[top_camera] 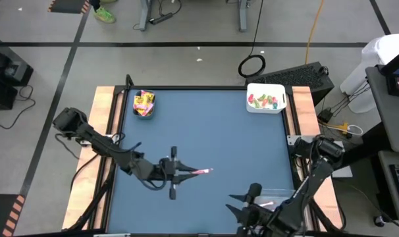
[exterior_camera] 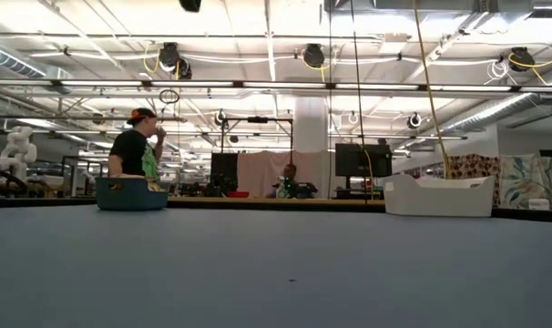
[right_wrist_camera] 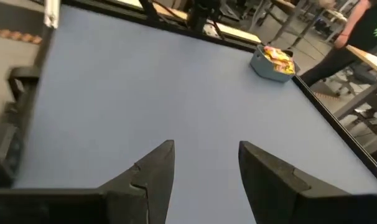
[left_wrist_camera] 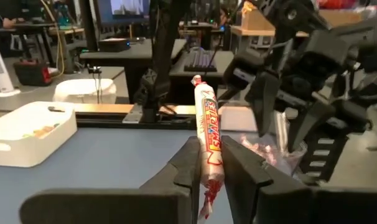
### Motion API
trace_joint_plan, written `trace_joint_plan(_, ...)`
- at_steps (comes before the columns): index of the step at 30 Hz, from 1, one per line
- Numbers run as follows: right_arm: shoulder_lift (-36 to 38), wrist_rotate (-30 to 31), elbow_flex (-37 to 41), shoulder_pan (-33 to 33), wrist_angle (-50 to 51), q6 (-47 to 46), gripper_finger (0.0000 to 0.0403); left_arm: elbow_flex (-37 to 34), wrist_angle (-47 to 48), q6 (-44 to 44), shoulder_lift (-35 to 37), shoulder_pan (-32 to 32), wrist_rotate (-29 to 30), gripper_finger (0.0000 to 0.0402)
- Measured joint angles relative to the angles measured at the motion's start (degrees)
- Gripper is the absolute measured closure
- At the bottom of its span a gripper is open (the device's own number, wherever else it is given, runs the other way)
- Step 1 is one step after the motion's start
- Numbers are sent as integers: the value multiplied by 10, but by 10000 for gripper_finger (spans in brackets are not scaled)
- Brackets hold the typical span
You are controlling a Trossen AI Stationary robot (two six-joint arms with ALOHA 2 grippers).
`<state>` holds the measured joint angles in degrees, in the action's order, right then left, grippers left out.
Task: Sort candy
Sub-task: Put the white candy into the transparent bin
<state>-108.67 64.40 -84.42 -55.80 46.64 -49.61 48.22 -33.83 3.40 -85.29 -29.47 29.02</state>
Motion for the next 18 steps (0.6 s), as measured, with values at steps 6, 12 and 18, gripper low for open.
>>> trace_joint_plan(6, -13, -19, 0, 26, -37, 42, 234, -33, -37, -26, 13, -3, 5, 346)
trace_joint_plan(12, -13, -32, 0, 39, -77, 122, 234, -33, -44, -197, 12, -3, 4, 346)
trace_joint_plan(18, -13, -32, 0, 41, -79, 162, 234, -33, -47, -444, 11, -3, 4, 346)
